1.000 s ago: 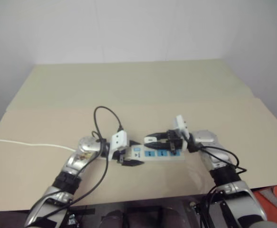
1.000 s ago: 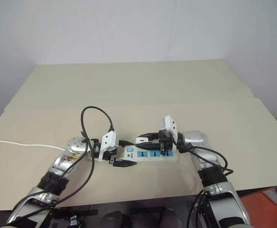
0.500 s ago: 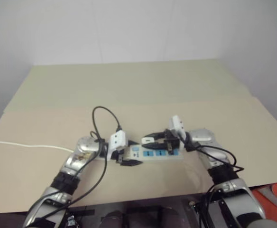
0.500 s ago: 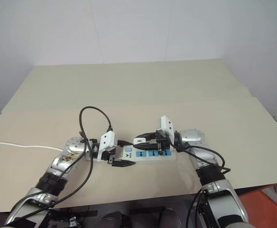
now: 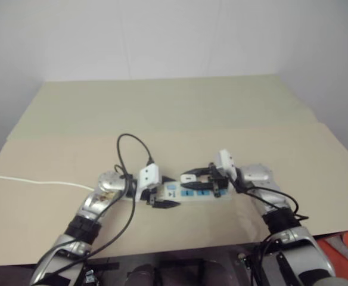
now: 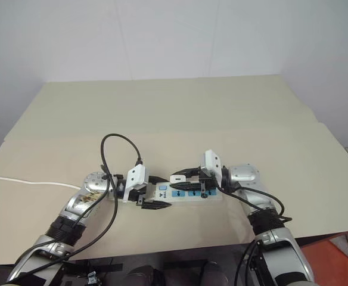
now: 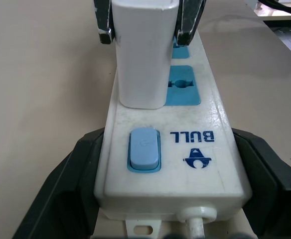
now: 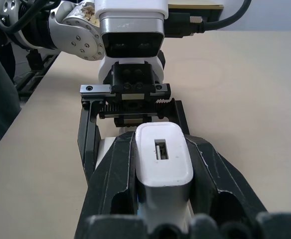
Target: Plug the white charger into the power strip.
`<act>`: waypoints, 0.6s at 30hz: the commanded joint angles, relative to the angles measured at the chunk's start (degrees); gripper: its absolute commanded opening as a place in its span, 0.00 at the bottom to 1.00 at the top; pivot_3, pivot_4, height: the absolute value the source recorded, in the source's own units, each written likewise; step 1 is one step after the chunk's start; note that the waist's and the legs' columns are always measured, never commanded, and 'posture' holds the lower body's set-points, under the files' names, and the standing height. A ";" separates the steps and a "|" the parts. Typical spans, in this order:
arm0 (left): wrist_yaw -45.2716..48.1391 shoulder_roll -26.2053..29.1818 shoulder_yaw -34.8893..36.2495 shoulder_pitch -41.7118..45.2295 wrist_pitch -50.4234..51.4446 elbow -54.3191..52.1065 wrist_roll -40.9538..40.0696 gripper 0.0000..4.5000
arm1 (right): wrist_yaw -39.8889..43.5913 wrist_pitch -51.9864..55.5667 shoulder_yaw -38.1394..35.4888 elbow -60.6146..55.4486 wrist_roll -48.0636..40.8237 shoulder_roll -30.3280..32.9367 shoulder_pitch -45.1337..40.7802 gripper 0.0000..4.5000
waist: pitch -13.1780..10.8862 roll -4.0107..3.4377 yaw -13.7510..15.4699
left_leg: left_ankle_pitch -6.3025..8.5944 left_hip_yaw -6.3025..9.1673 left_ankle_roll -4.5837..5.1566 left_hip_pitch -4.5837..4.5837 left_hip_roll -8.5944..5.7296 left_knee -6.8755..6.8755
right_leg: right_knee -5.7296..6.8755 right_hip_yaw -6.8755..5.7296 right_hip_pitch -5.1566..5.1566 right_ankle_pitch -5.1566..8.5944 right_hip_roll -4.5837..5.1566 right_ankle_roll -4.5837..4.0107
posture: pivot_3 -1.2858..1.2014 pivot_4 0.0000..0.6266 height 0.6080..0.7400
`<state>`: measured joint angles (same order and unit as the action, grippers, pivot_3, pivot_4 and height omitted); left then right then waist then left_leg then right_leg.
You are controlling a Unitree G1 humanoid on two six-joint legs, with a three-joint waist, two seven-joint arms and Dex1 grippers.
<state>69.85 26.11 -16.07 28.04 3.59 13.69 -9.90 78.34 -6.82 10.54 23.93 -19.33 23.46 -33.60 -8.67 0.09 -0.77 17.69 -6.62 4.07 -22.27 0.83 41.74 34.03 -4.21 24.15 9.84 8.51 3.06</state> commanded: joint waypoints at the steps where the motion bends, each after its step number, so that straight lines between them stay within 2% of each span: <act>1: -0.07 2.14 1.18 -0.66 0.29 0.12 0.60 0.73 | 0.25 -0.10 -2.52 5.69 2.66 5.19 0.99 0.26 | 0.00 0.00 0.07 | 0.00 0.00 0.00 0.00 0.00 0.00 | 0.00 0.00 0.00 0.00 0.00 0.00 | 0.52 0.24 1.00; 13: -1.25 1.97 0.90 -1.66 0.91 -1.21 0.18 0.73 | -0.65 0.94 0.29 4.29 2.49 -0.93 -1.81 0.26 | 0.01 0.00 -0.18 | 0.00 0.01 0.00 0.03 0.03 0.00 | 0.02 0.01 0.00 -0.01 0.01 -0.02 | 0.52 0.24 1.00; 18: -1.84 2.29 1.14 -2.39 1.28 -2.13 0.00 0.73 | -0.25 0.70 0.56 4.79 2.98 -1.54 -2.08 0.26 | 0.01 0.00 -0.50 | -0.01 -0.01 -0.02 0.08 0.05 0.00 | 0.03 0.08 0.02 -0.03 0.01 -0.05 | 0.52 0.24 1.00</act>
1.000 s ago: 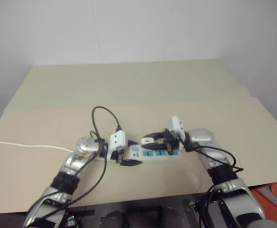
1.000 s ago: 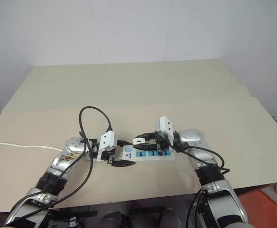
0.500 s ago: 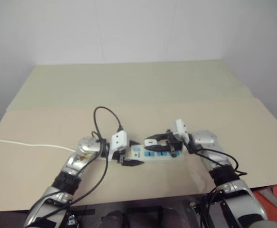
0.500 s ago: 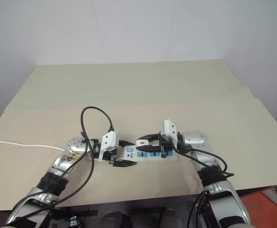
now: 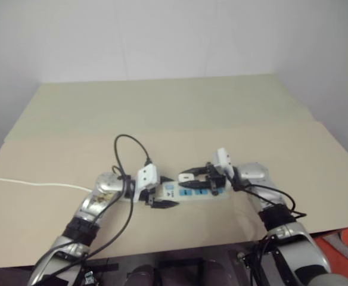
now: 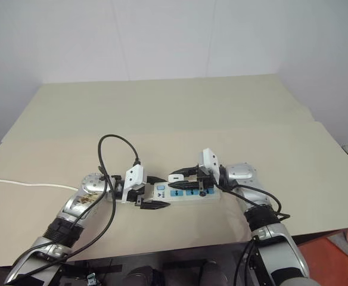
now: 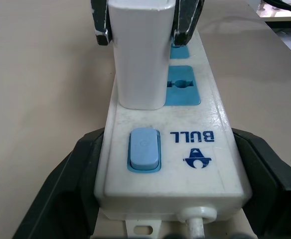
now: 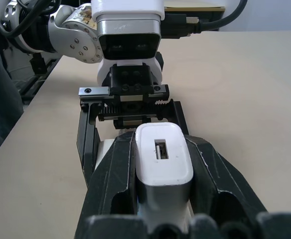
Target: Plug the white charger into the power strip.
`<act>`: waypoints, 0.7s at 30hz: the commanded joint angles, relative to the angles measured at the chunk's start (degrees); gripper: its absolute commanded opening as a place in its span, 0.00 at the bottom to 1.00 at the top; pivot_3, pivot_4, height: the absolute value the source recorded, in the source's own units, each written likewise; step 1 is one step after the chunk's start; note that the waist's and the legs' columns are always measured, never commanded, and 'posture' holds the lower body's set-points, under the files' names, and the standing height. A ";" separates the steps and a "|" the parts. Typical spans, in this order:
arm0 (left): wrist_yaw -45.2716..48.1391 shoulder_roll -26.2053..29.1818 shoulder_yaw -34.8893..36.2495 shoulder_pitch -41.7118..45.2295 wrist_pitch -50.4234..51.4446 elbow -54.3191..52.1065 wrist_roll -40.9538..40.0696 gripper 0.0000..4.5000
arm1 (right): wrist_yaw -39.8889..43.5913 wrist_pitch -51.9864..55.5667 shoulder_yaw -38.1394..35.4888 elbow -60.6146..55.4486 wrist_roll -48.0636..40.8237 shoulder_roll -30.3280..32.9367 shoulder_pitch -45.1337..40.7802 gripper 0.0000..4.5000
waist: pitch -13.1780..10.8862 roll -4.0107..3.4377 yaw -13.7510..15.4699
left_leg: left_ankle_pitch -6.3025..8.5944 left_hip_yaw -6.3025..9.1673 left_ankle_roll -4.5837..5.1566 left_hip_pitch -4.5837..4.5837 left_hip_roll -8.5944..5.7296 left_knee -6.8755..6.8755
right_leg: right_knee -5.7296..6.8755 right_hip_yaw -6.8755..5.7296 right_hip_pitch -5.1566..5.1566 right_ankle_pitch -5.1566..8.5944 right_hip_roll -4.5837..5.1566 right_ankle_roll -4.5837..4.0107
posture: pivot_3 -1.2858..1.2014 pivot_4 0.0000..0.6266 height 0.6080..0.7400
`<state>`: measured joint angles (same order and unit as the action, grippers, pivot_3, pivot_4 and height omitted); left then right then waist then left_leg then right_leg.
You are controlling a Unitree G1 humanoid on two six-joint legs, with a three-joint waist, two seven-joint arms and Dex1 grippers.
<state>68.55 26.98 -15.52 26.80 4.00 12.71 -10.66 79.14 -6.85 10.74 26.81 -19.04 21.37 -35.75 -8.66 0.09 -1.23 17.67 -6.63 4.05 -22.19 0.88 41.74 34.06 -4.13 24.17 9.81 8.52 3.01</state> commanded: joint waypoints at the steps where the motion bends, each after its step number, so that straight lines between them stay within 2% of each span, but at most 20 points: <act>1: -0.61 1.50 0.62 -1.27 0.92 -1.29 0.76 0.73 | -0.89 0.59 0.38 1.99 2.76 0.62 0.13 0.26 | 0.00 0.00 -0.08 | 0.00 -0.01 0.00 0.00 0.00 0.00 | 0.00 0.01 0.01 0.00 0.00 0.00 | 0.52 0.24 1.00; 15: -0.79 1.41 0.44 -0.90 0.87 -0.98 0.65 0.73 | -0.46 0.21 0.28 1.90 2.82 1.00 0.26 0.26 | 0.00 0.00 -0.07 | 0.00 -0.01 0.00 -0.01 0.00 -0.01 | 0.00 0.02 0.02 -0.01 0.00 -0.01 | 0.52 0.24 1.00; 21: -0.61 1.38 0.42 -0.73 0.75 -0.64 0.65 0.73 | -0.12 0.82 -0.08 2.04 3.32 1.11 -0.05 0.68 | 0.00 0.00 0.01 | 0.00 -0.02 -0.01 -0.06 0.00 -0.02 | 0.00 0.03 0.09 0.00 0.00 -0.01 | 0.52 0.24 1.00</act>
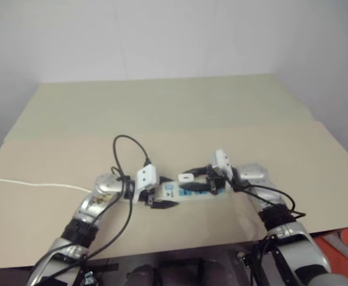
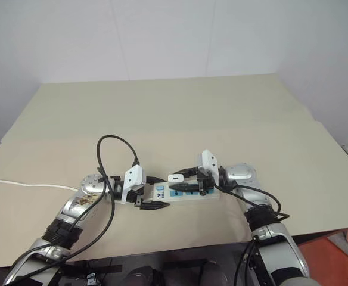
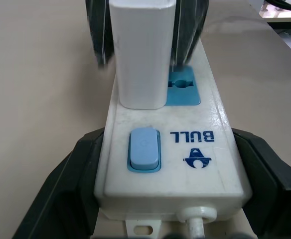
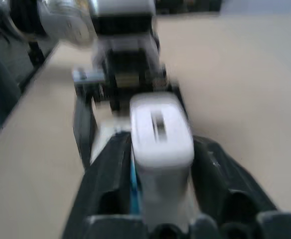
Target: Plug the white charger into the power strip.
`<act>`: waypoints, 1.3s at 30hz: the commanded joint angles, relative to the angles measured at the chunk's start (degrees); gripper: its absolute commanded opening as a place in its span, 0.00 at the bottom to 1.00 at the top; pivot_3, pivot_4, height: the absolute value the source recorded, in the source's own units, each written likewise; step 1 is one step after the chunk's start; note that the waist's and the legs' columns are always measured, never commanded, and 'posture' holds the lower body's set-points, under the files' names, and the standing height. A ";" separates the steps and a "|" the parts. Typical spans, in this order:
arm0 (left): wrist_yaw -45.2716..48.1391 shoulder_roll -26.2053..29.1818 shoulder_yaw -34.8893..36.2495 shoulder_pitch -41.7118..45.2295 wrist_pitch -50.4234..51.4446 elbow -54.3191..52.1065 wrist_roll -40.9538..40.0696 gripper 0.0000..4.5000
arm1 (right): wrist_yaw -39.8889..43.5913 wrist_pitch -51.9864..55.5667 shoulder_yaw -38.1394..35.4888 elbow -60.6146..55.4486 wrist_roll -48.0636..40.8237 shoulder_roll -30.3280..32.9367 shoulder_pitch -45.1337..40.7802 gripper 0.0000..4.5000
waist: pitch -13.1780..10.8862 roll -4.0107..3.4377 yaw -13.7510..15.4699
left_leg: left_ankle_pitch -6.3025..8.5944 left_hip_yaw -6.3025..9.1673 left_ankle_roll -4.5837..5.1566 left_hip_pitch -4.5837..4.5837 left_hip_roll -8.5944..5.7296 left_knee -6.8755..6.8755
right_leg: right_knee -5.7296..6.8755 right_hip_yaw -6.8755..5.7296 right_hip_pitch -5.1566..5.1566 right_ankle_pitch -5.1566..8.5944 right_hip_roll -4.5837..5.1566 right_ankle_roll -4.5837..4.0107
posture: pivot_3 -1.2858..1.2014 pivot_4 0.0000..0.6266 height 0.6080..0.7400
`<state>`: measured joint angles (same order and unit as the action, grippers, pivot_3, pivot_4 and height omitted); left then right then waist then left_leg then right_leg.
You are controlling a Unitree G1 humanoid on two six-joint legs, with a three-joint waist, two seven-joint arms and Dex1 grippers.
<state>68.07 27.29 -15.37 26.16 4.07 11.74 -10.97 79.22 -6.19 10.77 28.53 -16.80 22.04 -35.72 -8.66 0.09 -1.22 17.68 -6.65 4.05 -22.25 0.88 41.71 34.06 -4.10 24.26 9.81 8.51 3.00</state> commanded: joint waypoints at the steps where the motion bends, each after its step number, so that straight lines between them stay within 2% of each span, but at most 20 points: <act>1: -0.10 1.05 0.27 -0.08 0.68 0.37 0.95 0.73 | -0.22 0.17 -0.18 0.33 1.22 0.41 -0.10 0.76 | 0.00 0.00 0.00 | 0.00 0.00 0.00 -0.01 0.00 -0.01 | 0.00 0.00 0.00 0.00 0.00 0.00 | 0.52 0.24 1.00; 4: -0.09 1.04 0.28 -0.06 0.61 0.43 0.94 0.73 | -0.20 0.21 -0.31 0.35 1.35 0.35 -0.23 0.98 | 0.00 0.00 -0.02 | 0.00 -0.01 0.00 0.00 -0.01 -0.01 | -0.01 0.00 -0.01 0.00 0.00 0.00 | 0.52 0.24 1.00; 5: -0.08 1.03 0.28 -0.07 0.59 0.42 0.92 0.73 | -0.17 0.25 -0.36 0.32 1.33 0.35 -0.28 1.00 | 0.00 0.00 -0.02 | 0.00 -0.01 0.00 0.00 0.00 -0.01 | -0.01 0.00 -0.01 0.00 0.00 0.00 | 0.52 0.24 1.00; 15: -0.02 0.81 0.30 0.04 0.71 0.39 0.68 0.73 | -0.22 1.48 -2.45 -0.32 0.23 1.46 -1.12 1.00 | 0.00 0.00 0.01 | 0.00 -0.01 0.00 -0.01 0.00 -0.01 | -0.01 0.00 0.00 0.00 0.00 0.00 | 0.52 0.24 1.00; 17: 0.38 0.75 0.54 0.26 1.27 0.19 0.00 0.89 | -0.12 1.94 -3.00 -0.57 -0.13 2.00 -1.30 1.00 | 0.00 0.00 0.01 | 0.00 0.00 0.00 -0.02 0.00 -0.01 | -0.01 0.00 0.01 0.00 0.00 0.00 | 0.52 0.24 1.00; 19: 0.69 0.53 1.04 0.50 1.93 -0.17 -0.93 0.99 | 0.03 1.97 -3.28 -0.53 -0.18 2.40 -1.35 1.00 | -0.01 0.00 0.05 | 0.00 -0.01 0.00 -0.08 -0.01 -0.02 | -0.01 0.00 0.07 0.00 0.00 0.00 | 0.52 0.24 1.00; 27: 1.35 0.49 3.29 1.36 2.68 -2.55 -2.95 0.99 | -0.41 2.36 -3.66 -0.59 -0.16 1.72 -1.76 1.00 | -0.02 0.01 0.16 | 0.00 -0.03 0.00 -0.13 -0.04 -0.09 | -0.06 -0.01 0.10 0.01 -0.01 0.01 | 0.52 0.24 1.00; 32: 3.40 3.08 5.75 1.28 4.19 -7.65 -6.18 0.99 | 0.72 3.84 -5.09 -1.50 -1.34 3.64 -2.72 1.00 | -0.04 0.00 0.16 | 0.00 -0.03 0.00 -0.13 -0.03 -0.09 | -0.05 -0.01 0.11 0.01 -0.01 0.01 | 0.52 0.24 1.00; 39: 6.59 10.88 9.94 -0.68 8.66 -15.44 -11.08 0.99 | 3.17 7.37 -9.93 -5.91 -4.33 12.60 0.15 1.00 | -0.13 -0.03 0.50 | 0.00 -0.01 0.00 -0.18 -0.03 -0.10 | -0.08 -0.02 0.13 0.02 0.00 0.02 | 0.52 0.24 1.00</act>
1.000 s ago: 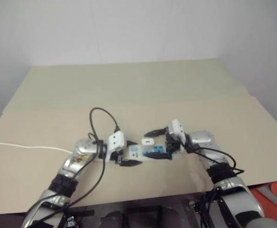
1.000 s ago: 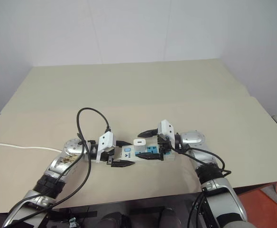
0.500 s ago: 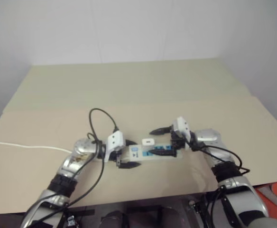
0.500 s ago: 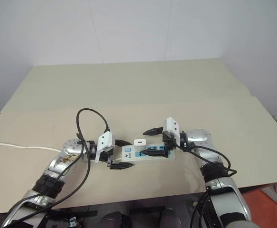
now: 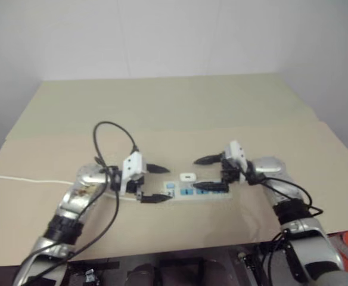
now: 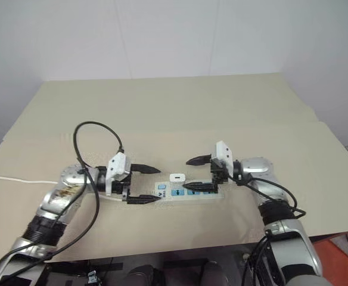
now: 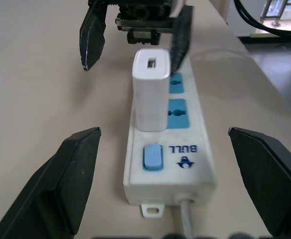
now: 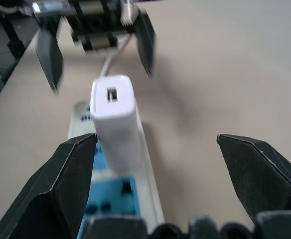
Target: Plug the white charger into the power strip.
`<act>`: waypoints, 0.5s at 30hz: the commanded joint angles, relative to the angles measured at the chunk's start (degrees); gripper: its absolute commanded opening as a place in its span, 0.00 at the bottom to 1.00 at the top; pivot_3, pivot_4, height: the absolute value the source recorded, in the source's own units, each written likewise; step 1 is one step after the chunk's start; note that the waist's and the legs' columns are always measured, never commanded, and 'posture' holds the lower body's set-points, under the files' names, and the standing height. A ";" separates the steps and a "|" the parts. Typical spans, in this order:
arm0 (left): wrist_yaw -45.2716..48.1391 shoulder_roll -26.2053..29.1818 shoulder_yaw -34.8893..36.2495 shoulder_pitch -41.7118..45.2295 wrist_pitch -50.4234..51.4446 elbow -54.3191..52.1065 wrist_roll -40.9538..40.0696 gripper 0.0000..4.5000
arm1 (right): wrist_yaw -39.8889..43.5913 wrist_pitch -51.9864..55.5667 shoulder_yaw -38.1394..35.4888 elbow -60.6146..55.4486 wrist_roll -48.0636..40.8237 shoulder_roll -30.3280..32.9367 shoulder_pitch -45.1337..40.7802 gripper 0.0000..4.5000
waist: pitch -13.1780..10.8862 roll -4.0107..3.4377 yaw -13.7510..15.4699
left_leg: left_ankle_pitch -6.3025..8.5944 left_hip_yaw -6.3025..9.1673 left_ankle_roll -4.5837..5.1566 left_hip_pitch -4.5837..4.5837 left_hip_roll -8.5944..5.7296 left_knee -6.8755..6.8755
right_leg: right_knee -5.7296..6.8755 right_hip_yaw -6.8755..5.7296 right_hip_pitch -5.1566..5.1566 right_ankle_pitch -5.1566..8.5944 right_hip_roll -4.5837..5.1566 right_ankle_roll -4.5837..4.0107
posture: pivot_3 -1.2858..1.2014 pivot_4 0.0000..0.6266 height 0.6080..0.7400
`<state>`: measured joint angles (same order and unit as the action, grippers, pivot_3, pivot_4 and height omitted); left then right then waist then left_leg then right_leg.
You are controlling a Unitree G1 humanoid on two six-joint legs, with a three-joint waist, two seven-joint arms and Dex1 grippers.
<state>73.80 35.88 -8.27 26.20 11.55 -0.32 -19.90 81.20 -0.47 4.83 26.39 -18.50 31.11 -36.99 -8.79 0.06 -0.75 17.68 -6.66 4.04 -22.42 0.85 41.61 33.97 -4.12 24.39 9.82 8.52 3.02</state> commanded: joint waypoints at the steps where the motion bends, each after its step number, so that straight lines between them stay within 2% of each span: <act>1: 1.03 3.32 3.49 -1.05 1.46 -3.70 -2.50 0.99 | 1.37 1.99 -4.81 -4.66 -3.00 4.99 2.35 1.00 | 0.00 0.00 0.05 | 0.00 0.01 0.00 0.01 0.00 -0.01 | -0.01 0.00 0.00 0.00 0.00 0.00 | 0.52 0.24 1.00; 7: 3.38 8.63 6.24 -3.89 2.05 -4.76 -3.80 0.99 | 2.08 3.96 -11.10 -8.56 -5.51 13.56 9.05 1.00 | -0.03 0.01 -0.03 | 0.00 -0.02 0.00 0.04 0.01 -0.03 | -0.01 -0.01 -0.02 0.01 0.00 0.01 | 0.52 0.24 1.00; 8: 3.28 9.51 6.66 -4.80 2.96 -6.42 -4.48 0.99 | 2.33 4.11 -12.09 -8.80 -5.83 14.96 10.06 1.00 | -0.05 0.00 -0.02 | 0.00 -0.02 0.00 0.03 0.00 -0.03 | -0.01 0.00 -0.01 0.01 0.00 0.01 | 0.52 0.24 1.00; 11: -0.76 12.51 9.00 -9.78 10.07 -19.96 -8.41 0.99 | 2.79 3.36 -14.62 -8.31 -5.94 18.85 12.82 1.00 | -0.21 0.04 -0.04 | 0.02 -0.02 -0.02 0.00 0.02 -0.04 | -0.05 0.02 0.02 0.02 0.00 0.01 | 0.52 0.24 1.00; 15: -3.18 13.82 9.39 -9.28 14.68 -23.12 -9.83 0.99 | 2.97 0.63 -17.70 -3.81 -4.60 23.22 15.85 1.00 | -0.22 0.06 0.42 | 0.02 -0.01 -0.04 0.14 0.03 -0.01 | -0.11 0.05 -0.11 0.05 0.01 0.01 | 0.52 0.24 1.00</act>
<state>71.71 48.43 -0.80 15.95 24.48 -22.01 -28.51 83.67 1.92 -10.15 21.04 -23.21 52.64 -21.75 -9.01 0.12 -0.33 17.69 -6.67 3.98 -22.23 0.87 41.60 33.79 -4.07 24.24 9.89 8.53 3.02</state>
